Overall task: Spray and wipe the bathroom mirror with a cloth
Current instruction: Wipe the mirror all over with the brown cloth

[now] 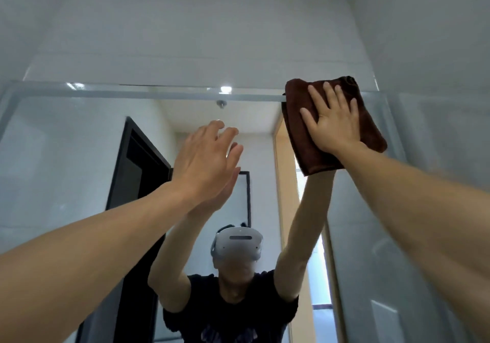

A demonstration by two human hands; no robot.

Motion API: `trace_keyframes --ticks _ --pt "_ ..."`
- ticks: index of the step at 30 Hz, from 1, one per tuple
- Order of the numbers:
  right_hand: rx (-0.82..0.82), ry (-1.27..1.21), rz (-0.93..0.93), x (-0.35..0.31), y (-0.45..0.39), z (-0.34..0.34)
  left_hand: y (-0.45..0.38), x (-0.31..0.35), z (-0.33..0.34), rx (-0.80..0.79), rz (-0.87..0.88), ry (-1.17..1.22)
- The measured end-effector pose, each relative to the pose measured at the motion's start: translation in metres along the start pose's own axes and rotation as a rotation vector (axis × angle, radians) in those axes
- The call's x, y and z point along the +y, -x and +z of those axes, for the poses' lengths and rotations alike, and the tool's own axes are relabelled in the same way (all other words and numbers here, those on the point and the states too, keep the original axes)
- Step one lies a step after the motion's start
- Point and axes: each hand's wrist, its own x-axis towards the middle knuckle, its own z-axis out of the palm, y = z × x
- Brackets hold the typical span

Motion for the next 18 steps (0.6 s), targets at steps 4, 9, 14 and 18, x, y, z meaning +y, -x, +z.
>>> trace_keyframes --ticks 4,9,14,18 --pt "0.013 -0.015 0.143 0.050 0.010 -0.004 0.008 0.019 0.001 -0.001 0.040 0.031" --pt "0.019 -0.023 0.273 0.070 0.021 -0.001 0.024 0.009 -0.010 -0.055 0.122 -0.018" --pt "0.027 -0.022 0.331 0.049 0.025 0.002 0.033 -0.022 -0.030 -0.126 0.180 -0.115" --pt "0.029 -0.011 0.310 -0.008 0.020 0.009 0.032 -0.052 -0.034 -0.103 0.136 -0.131"
